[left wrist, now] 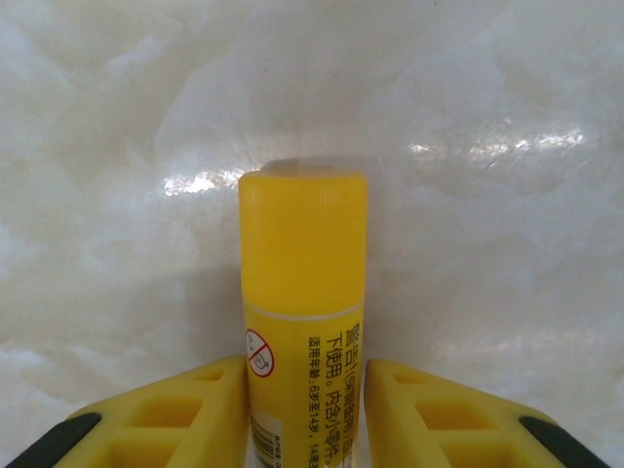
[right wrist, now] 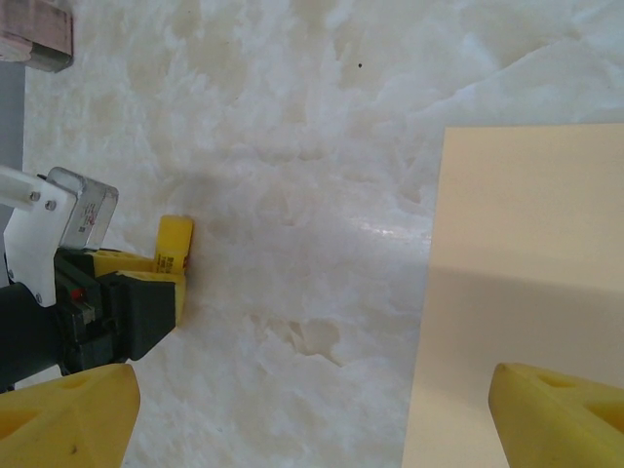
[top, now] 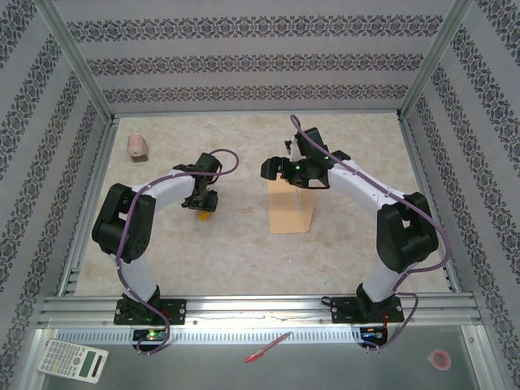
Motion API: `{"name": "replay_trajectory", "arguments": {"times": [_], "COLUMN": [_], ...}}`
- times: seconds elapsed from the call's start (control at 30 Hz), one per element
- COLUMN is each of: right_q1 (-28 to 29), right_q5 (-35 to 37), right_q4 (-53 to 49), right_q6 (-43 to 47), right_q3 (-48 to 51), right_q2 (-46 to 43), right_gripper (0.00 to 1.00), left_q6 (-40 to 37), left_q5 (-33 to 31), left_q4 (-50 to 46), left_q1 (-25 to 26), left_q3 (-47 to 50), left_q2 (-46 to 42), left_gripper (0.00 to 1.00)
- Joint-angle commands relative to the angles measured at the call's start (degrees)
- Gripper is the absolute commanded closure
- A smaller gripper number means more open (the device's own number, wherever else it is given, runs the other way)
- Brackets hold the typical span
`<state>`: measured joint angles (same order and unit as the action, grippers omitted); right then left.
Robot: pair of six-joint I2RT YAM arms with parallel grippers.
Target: Place the letter into the envelope and seal it
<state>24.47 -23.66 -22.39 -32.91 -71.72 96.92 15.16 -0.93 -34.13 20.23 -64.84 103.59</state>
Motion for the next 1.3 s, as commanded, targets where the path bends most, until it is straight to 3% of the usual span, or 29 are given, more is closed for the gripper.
{"name": "replay_trajectory", "arguments": {"times": [0.0, 1.27], "right_q1": [-0.65, -1.24], "right_q5": [-1.21, -1.3], "right_q4": [0.6, 0.64], "right_q6": [-0.32, -0.32], "right_q3": [-0.79, 0.36], "right_q2": [0.71, 0.11], "right_gripper": [0.08, 0.08], "left_q6": [-0.92, -1.01], "left_q5": [-1.09, -0.22], "left_q4": [0.64, 0.81], "left_q1": [-0.52, -0.54], "left_q3": [0.33, 0.39], "left_q2": [0.91, 2.33], "left_gripper": [0.65, 0.68]}}
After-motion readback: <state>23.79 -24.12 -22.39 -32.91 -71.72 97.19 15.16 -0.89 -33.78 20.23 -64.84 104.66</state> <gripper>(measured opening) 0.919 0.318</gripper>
